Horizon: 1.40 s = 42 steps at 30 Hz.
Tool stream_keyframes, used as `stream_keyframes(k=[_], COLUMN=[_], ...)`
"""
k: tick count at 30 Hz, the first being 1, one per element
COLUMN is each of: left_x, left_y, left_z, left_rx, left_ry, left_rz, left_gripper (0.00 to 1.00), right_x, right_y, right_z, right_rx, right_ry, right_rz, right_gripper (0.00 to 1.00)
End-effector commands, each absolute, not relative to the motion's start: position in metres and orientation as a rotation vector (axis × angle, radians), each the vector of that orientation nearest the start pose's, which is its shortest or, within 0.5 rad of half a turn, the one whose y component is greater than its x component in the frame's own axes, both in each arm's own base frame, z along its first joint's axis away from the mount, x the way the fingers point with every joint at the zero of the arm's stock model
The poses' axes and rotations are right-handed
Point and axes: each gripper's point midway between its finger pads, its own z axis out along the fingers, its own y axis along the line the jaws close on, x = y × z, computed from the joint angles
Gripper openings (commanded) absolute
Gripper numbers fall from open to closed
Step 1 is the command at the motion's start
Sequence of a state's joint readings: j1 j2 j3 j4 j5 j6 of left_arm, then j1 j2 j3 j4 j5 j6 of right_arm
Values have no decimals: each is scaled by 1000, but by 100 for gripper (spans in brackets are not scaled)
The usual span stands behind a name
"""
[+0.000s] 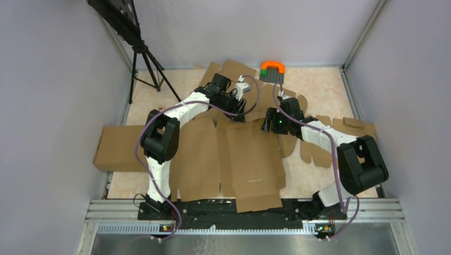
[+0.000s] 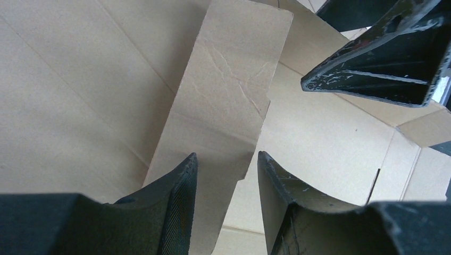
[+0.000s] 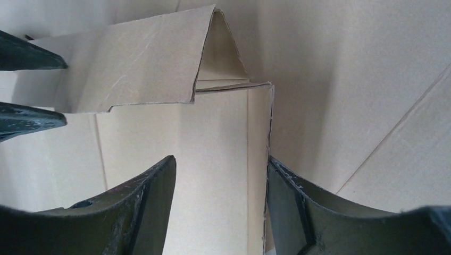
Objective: Fold the paper box
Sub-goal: Fold the paper box at the center of the board.
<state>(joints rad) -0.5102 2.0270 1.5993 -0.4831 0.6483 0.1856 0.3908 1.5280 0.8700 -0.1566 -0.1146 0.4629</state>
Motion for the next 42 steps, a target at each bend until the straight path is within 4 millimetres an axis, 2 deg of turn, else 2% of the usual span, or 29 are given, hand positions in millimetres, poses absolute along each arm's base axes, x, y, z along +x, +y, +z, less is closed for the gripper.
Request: stream_keyframes(k=[1,5,8,14,18,22,26,32,36,42], left_x=[374,374,374,373,373,372,371,371,370,370], left_y=[-328,-328,-329,-329,-329,-330,-330,-330,-331,-332], left_z=[101,102,102,101,101,102,101,103,103,102], left_rx=[1107,1107,1108,1111,1115,1118,1122,1127,1130,1131], left_ry=[2212,2211,2211,2214,2211,2210,2211,2205,2206,2209], left_rz=[-946,-951,-953,-947,-950,-955,-954,-951,-955,-953], left_gripper=[47,47,47,47,47,47,47,47,47,47], right_x=[352,357,358,365,372,380,385,389,391,381], right_y=[186,183,188,190,194,199,198,197,198,200], right_z=[104,108,104,115,112,110,100,97,103,120], right_rx=[113,192,220,315,377,408,412,427,420,377], right_ry=[2291,2254,2264,2184,2192,2191,2234,2219,2195,2140], right_rz=[649,700,766,844,879,905,863,853,868,922], right_gripper=[61,75,76,75,76,73,60,56,70,77])
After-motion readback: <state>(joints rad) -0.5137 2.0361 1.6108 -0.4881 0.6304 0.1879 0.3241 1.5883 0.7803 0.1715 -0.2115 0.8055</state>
